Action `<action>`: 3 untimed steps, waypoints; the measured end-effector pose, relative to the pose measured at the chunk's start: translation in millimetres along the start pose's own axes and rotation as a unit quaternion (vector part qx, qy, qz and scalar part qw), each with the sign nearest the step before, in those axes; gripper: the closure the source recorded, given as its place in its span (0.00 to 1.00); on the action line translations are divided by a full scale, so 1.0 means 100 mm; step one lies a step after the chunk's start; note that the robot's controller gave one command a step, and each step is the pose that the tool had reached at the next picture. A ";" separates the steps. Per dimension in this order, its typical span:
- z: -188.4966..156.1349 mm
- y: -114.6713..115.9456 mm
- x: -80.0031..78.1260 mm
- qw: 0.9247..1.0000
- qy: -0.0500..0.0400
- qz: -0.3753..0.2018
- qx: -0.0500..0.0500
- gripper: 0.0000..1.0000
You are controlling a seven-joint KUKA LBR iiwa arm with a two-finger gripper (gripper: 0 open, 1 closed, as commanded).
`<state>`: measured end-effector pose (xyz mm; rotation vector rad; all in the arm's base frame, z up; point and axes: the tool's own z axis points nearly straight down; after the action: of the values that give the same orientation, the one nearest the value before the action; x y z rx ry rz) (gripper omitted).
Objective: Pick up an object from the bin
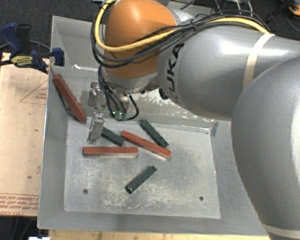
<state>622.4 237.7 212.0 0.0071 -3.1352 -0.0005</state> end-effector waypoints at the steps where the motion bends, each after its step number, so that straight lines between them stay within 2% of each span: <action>1: 1.24 -0.54 -0.31 0.997 -0.001 -0.071 0.001 0.00; 2: 1.41 -0.91 -0.28 0.998 -0.004 -0.067 -0.001 0.00; 3: 1.35 -0.89 -0.31 0.998 -0.009 -0.069 -0.002 1.00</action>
Offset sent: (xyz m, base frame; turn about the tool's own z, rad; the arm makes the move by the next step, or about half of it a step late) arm 0.0310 -0.0518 -0.1189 -0.1457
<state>652.8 149.1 77.2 0.2235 -3.1453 -0.0072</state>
